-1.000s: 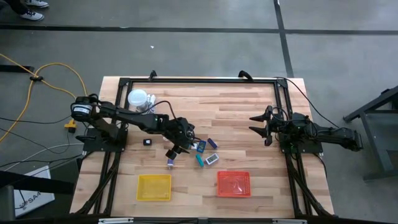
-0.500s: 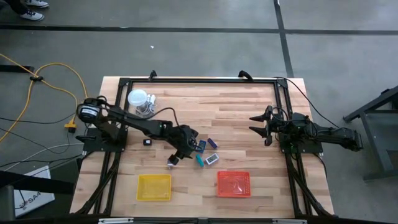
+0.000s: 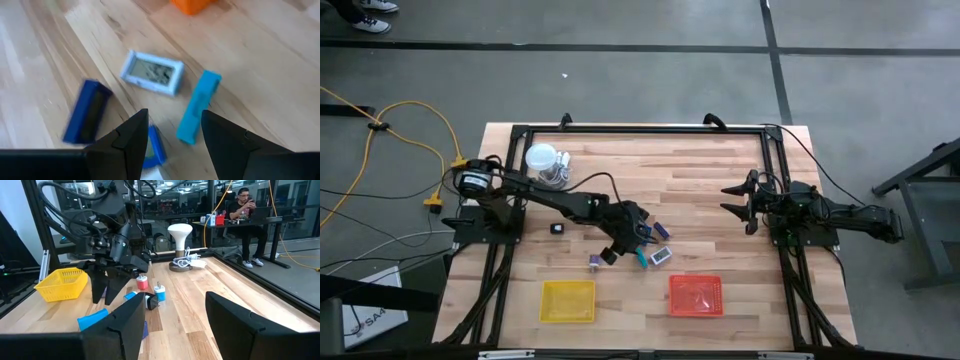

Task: Pick & Place Office items
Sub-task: Put the light blue digital clock into the yellow bin

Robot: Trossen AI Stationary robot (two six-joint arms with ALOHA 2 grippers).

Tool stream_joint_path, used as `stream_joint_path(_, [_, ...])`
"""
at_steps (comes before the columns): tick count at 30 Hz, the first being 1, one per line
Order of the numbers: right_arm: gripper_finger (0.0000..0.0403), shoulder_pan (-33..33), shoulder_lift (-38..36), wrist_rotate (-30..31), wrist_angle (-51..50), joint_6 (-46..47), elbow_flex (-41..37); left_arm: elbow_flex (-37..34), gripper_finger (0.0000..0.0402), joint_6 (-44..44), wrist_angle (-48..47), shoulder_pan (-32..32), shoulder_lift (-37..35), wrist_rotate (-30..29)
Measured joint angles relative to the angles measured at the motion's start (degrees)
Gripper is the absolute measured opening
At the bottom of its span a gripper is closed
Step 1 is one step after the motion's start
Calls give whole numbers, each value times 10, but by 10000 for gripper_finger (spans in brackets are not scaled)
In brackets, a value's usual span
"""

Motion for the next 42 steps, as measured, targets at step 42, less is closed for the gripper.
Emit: stream_joint_path(42, [195,0,5,0,3,0,0,4,177,-3,16,-20,55,-8])
